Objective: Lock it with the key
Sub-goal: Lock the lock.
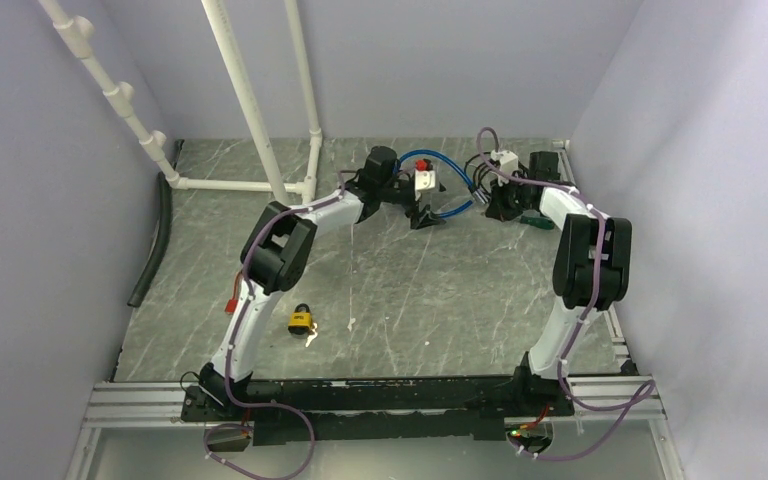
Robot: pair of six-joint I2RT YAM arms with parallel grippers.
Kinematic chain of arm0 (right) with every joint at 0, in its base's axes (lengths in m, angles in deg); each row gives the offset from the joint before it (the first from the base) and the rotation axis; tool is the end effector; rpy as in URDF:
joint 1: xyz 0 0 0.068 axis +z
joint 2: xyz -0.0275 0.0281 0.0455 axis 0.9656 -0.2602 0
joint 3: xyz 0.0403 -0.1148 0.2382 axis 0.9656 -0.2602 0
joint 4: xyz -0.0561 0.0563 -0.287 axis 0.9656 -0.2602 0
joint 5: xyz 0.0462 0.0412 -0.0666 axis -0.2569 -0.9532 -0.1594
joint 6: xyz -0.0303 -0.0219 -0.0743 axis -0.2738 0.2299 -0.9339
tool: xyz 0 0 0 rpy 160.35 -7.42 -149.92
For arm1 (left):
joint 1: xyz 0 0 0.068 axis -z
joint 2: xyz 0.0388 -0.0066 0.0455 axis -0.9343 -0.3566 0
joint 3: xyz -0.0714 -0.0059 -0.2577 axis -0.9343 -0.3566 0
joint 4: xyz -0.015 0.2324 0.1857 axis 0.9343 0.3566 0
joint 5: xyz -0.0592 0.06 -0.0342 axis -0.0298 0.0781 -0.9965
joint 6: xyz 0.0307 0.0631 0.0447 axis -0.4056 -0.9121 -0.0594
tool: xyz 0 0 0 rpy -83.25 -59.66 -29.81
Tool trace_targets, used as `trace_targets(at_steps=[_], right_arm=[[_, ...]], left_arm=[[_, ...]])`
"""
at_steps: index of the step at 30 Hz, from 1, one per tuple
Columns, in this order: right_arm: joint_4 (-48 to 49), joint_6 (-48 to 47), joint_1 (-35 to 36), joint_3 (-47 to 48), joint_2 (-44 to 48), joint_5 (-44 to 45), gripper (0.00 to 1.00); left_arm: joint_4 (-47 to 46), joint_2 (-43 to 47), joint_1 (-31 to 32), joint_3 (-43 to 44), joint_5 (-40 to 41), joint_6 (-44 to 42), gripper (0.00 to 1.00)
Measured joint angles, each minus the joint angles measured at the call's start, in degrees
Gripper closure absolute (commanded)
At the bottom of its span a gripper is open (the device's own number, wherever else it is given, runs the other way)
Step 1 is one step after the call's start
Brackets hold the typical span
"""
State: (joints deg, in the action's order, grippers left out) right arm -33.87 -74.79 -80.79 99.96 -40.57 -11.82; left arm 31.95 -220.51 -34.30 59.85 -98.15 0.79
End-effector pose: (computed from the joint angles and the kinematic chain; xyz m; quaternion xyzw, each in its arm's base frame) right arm 0.4451 -0.0084 0.1356 -0.2475 0.8900 0.1609 0.3475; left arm 0.4479 -0.3824 0.1598 0.5938 0.4865 -0.4016 0.4995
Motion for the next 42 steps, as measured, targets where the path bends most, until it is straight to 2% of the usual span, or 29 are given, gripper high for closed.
trace_targets(at_steps=[9,11,22,27,34,42], right_arm=[[-2.4,3.7,0.1,3.9,-2.8,-1.6,1.00],[-3.2,4.5,0.1,4.5,-3.4,-2.7,1.00],[-5.3,7.9,0.1,6.7,-5.0,-8.3,1.00],[-7.7,8.3,0.0,7.5,-5.4,-9.2,1.00],[-10.2,8.0,0.2,7.2,-5.3,-9.5,1.00],[-6.0,7.6,2.8,-1.0,1.3,-4.1,1.00]], left_arm=[[7.0,-8.2,-0.1,9.6,3.9,-4.1,0.17],[9.0,-10.1,-0.2,11.6,5.2,-4.9,0.21],[17.6,-11.9,0.4,12.9,8.0,-6.0,0.72],[20.0,-10.2,0.8,11.5,8.9,-6.0,1.00],[23.5,-4.9,2.1,5.7,9.3,0.4,1.00],[25.6,-2.7,2.5,3.6,9.0,15.9,1.00]])
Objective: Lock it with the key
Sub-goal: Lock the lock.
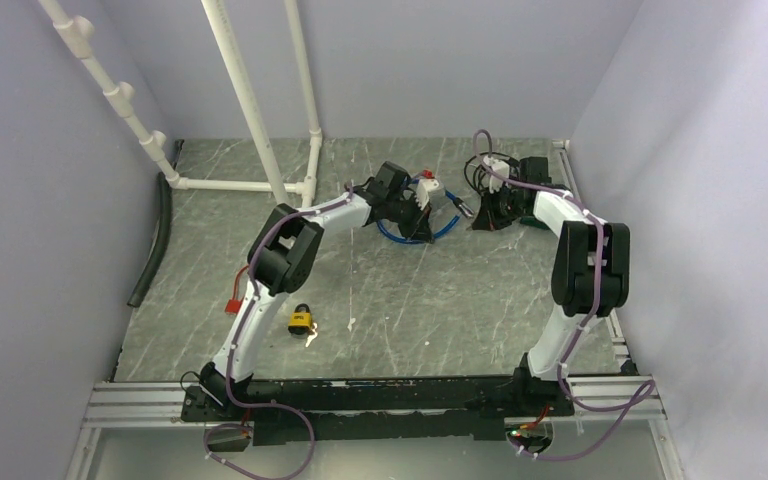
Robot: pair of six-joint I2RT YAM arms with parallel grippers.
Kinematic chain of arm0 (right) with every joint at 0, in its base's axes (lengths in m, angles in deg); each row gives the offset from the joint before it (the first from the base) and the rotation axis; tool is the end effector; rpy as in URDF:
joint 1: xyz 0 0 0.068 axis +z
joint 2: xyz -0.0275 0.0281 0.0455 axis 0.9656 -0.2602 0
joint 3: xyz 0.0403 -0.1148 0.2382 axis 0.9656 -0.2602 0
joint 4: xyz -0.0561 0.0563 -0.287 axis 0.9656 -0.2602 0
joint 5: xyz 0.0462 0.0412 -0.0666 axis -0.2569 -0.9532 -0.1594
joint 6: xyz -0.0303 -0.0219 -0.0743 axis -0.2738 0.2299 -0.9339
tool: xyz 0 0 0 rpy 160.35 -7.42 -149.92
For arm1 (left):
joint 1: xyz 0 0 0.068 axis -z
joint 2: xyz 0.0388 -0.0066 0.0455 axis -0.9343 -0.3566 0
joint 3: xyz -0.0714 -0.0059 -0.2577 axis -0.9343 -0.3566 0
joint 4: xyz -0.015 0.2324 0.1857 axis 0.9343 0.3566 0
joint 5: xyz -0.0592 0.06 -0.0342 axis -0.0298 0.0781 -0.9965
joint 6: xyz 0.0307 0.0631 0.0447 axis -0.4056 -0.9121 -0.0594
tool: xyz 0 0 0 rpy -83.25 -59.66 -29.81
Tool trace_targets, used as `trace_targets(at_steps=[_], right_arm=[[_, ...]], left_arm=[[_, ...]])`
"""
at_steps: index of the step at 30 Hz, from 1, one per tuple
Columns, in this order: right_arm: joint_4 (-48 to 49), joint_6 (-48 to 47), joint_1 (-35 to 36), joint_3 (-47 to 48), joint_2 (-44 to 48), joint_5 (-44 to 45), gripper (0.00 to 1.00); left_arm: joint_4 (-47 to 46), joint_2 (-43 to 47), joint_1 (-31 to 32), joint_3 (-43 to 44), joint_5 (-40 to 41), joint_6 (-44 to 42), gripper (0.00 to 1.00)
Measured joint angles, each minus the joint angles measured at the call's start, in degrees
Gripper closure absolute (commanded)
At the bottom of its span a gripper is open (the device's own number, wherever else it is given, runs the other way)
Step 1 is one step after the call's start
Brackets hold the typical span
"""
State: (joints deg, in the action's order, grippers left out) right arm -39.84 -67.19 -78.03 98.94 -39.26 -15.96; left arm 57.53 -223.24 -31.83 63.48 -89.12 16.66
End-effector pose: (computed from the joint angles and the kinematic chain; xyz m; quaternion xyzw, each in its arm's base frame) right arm 0.4273 0.0184 0.1341 -0.2062 0.9034 0.2376 0.2913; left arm 0.4288 -0.3902 0.1058 0.4805 0.7133 -0.4236 0.2845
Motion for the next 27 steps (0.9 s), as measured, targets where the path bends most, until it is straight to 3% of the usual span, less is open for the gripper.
trace_targets(at_steps=[8,12,15,18,21,27], right_arm=[[2.2,-1.4,0.9,-3.7,3.4,0.8,1.00],[0.3,-1.7,0.9,-4.4,3.5,-1.8,1.00],[-1.1,-1.8,1.3,-5.8,3.5,-3.0,1.00],[-2.8,-1.8,1.5,-6.5,3.4,-3.3,1.00],[-3.8,-1.5,1.4,-6.5,3.4,-3.4,1.00],[-5.2,-1.5,1.4,-6.1,3.1,-3.6,1.00]], left_arm=[[-3.5,2.6,0.1,-4.5,-2.4,13.2,1.00],[-13.4,7.3,-0.2,-15.3,-3.9,15.8,0.62],[-21.1,11.3,-0.4,-23.1,-5.7,14.7,0.43],[-26.5,14.7,-0.3,-25.3,-8.0,10.2,0.34],[-29.6,18.4,-0.3,-25.3,-9.6,3.2,0.35],[-24.0,20.0,0.3,-21.5,-10.7,-23.1,0.38]])
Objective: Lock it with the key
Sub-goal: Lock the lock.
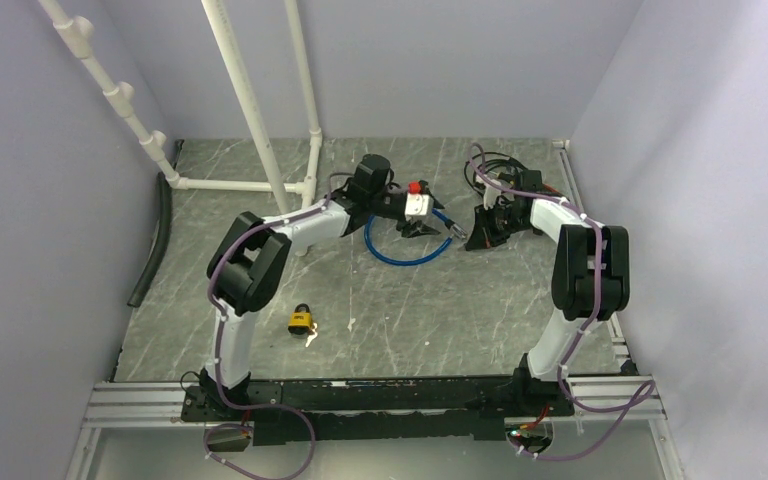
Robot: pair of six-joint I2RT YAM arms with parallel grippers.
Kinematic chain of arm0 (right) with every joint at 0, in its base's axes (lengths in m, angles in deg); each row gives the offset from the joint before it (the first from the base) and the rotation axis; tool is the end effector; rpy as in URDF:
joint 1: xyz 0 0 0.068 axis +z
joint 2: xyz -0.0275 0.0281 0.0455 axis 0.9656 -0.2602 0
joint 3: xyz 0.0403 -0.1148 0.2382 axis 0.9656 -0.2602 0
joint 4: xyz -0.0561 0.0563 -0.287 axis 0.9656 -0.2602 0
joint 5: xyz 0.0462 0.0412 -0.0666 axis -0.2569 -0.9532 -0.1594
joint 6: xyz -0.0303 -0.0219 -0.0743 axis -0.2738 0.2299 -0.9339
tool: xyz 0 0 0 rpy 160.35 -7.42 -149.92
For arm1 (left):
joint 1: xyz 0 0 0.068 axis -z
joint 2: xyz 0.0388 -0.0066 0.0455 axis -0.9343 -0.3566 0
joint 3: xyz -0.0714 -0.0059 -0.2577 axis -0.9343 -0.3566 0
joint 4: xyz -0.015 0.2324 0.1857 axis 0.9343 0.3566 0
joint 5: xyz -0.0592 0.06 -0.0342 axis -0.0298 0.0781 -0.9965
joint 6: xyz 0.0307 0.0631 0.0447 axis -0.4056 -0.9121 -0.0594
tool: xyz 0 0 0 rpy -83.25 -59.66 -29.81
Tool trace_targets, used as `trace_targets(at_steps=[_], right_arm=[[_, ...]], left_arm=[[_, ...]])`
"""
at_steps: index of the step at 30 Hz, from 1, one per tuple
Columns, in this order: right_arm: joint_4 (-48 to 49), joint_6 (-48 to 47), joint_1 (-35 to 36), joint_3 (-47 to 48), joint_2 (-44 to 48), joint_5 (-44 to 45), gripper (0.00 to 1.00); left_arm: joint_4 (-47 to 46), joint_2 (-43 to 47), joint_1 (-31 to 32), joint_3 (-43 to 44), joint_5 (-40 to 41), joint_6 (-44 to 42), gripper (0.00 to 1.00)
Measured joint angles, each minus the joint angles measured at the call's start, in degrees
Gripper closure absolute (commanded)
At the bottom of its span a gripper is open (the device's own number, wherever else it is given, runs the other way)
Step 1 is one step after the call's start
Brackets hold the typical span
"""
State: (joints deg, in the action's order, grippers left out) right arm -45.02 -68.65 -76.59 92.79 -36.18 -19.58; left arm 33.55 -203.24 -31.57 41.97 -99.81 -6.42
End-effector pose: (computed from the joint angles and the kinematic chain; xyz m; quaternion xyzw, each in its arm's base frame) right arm 0.3887 0.0339 0.1179 -0.2144 0.9055 0.2846 0.2305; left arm 0.3755 -0.3636 0.1992 0.6367 0.4368 -0.3967 0.4965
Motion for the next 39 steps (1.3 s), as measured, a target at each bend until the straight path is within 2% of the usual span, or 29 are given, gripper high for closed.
trace_targets(at_steps=[4,6,13,18,20,22,25,26,39], right_arm=[[-1.2,0.1,0.0,0.6,-0.6,-0.9,1.00],[-1.5,0.2,0.0,0.6,-0.6,-1.0,1.00],[-1.9,0.5,0.0,0.6,-0.6,-1.1,1.00],[-2.9,0.5,0.2,0.6,-0.6,-1.2,1.00],[-3.1,0.5,0.4,0.6,-0.6,-1.3,1.00],[-3.5,0.5,0.6,0.6,-0.6,-1.5,1.00],[-4.2,0.4,0.6,0.7,-0.6,-1.7,1.00],[-4.3,0.3,0.5,1.0,-0.6,-1.7,1.00],[-6.0,-4.6,-2.7,1.4,-0.9,-4.7,1.00]], left_arm=[[5.0,-3.3,0.7,3.7,1.7,-16.3,0.35],[6.7,-5.5,1.1,5.3,3.3,-21.9,0.36],[11.5,-12.6,2.7,9.8,8.4,-33.5,0.39],[9.8,-15.3,4.3,10.9,12.5,-36.7,0.48],[8.4,-16.0,4.9,10.9,14.1,-37.7,0.56],[7.2,-16.4,5.3,11.0,15.1,-38.0,0.68],[6.5,-16.7,5.5,11.2,16.0,-38.1,0.98],[6.9,-16.9,5.4,11.2,16.0,-38.7,1.00],[0.1,-18.5,4.5,10.1,14.2,-37.5,1.00]])
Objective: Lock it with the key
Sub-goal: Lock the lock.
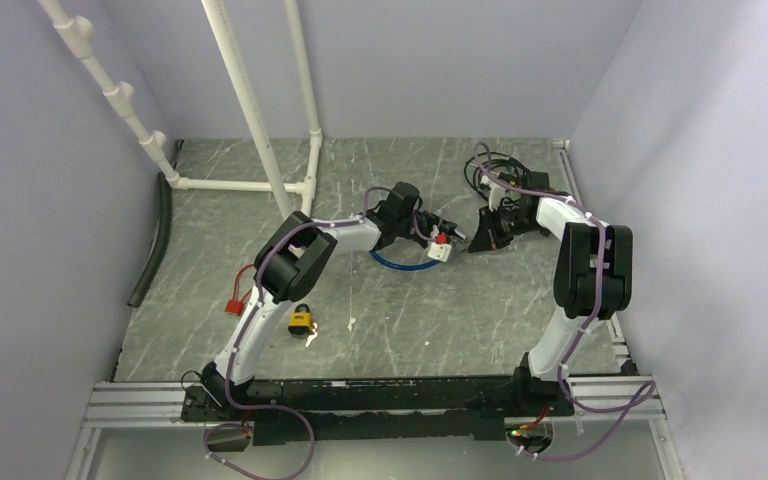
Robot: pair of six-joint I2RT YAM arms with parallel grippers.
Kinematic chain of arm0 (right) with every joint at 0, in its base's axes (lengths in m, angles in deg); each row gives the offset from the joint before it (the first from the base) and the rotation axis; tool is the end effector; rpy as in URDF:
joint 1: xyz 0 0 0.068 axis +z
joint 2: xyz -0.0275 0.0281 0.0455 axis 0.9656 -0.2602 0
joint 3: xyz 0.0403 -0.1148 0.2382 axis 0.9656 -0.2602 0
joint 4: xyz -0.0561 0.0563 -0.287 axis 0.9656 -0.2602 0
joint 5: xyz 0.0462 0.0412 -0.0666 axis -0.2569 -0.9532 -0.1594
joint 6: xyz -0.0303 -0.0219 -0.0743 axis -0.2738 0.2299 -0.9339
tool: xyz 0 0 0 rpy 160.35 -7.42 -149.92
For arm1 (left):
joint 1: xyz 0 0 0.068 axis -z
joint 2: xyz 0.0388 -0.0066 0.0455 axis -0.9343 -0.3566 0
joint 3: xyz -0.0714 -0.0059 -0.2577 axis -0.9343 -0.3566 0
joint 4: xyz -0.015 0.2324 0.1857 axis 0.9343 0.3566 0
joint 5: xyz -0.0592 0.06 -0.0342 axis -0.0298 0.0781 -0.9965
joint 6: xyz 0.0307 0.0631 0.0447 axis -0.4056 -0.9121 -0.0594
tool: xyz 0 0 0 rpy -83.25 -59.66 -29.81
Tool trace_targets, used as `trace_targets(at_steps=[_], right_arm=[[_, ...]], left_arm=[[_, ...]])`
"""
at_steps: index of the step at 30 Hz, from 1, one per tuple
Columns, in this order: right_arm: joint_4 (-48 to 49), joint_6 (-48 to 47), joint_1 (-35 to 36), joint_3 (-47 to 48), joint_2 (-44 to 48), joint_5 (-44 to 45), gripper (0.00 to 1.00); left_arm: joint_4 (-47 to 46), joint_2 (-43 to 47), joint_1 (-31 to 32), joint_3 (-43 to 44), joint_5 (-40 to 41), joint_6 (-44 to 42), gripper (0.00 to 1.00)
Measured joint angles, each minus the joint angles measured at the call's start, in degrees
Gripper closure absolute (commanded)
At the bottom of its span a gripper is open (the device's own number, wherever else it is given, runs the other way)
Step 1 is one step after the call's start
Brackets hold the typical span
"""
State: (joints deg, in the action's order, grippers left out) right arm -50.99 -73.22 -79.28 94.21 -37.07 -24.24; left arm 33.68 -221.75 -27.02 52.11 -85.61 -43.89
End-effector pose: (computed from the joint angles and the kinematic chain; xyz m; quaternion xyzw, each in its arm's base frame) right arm 0.3824 0.0207 0.1193 -0.2178 0.8968 0.3202 0.2139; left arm 0.3930 -0.4190 0.0890 0.7687 0.2956 -0.1710 0.5408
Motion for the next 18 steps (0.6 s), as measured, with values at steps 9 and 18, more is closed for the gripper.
trace_targets(at_steps=[9,18], right_arm=[[-5.0,-4.5,-1.8,-0.2,-0.8,-3.2,0.60],[-12.0,-5.0,-5.8,0.6,-1.2,-4.7,0.33]], left_arm=[[-3.1,-0.6,-0.3,-1.2,-0.9,0.3,1.00],[-11.1,0.3,-4.2,-7.8,-0.3,3.7,1.00]])
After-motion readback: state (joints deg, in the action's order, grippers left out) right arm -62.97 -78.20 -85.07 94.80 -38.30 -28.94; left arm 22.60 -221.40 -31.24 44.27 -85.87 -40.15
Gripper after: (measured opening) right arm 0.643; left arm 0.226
